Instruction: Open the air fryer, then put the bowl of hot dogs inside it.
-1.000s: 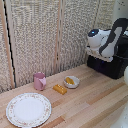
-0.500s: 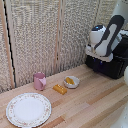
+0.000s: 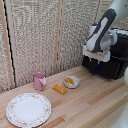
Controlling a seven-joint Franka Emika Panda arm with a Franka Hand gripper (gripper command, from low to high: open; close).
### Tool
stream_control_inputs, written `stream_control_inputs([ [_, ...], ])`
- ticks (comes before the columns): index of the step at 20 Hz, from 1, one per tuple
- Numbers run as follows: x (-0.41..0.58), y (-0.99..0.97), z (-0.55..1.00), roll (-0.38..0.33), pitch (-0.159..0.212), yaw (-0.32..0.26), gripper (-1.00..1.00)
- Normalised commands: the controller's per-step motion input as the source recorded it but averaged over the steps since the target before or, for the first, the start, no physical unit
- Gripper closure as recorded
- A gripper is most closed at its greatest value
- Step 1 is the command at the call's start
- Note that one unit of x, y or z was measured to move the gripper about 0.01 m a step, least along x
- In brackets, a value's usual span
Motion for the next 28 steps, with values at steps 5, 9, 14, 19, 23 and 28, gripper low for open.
stream_control_inputs([
  [5, 0.0, 0.54, 0.43, 0.183, 0.03, -0.074, 1.0],
  [9, 0.0, 0.51, 0.09, 0.117, 0.016, -0.082, 1.0],
  [14, 0.134, 0.25, -0.16, 0.047, 0.01, -0.06, 1.0],
  [19, 0.183, 0.19, -0.2, 0.046, 0.0, -0.063, 1.0],
  [23, 0.144, 0.2, -0.1, 0.091, -0.009, -0.048, 1.0],
  [28, 0.093, 0.23, 0.0, 0.065, -0.034, -0.056, -1.0],
])
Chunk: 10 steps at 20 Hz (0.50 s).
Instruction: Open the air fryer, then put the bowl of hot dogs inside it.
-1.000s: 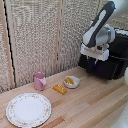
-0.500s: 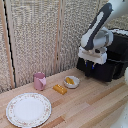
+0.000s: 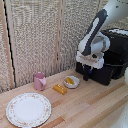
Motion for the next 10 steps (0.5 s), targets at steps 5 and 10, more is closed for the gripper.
stream_control_inputs([
  [5, 0.009, 0.17, 0.34, 0.054, 0.0, -0.004, -1.0],
  [10, 0.037, 0.14, 0.58, 0.095, 0.002, 0.0, -1.0],
])
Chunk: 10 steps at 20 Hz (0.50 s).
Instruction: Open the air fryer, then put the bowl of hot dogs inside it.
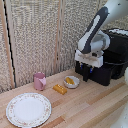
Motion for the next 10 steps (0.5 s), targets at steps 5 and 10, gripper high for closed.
stream_control_inputs([
  [5, 0.019, 0.24, 0.52, 0.131, 0.001, 0.0, -1.0],
  [10, 0.0, 0.36, 0.24, 0.159, -0.013, 0.003, -1.0],
])
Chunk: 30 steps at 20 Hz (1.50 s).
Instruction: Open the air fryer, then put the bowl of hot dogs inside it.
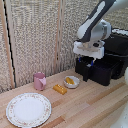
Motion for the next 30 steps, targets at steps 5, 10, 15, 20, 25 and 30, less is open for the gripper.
stream_control_inputs([
  [5, -0.07, 0.31, -0.05, 0.181, -0.011, 0.035, -1.0],
  [10, -0.106, 0.09, -0.25, 0.188, 0.006, 0.065, -1.0],
  [15, -0.114, 0.0, -0.38, 0.071, 0.039, 0.068, -1.0],
  [20, -0.002, 0.0, -0.43, 0.003, 0.003, 0.09, -1.0],
  [25, -0.006, 0.03, -0.37, 0.028, 0.0, 0.094, -1.0],
  [30, -0.093, 0.0, -0.22, 0.025, 0.037, 0.05, -1.0],
])
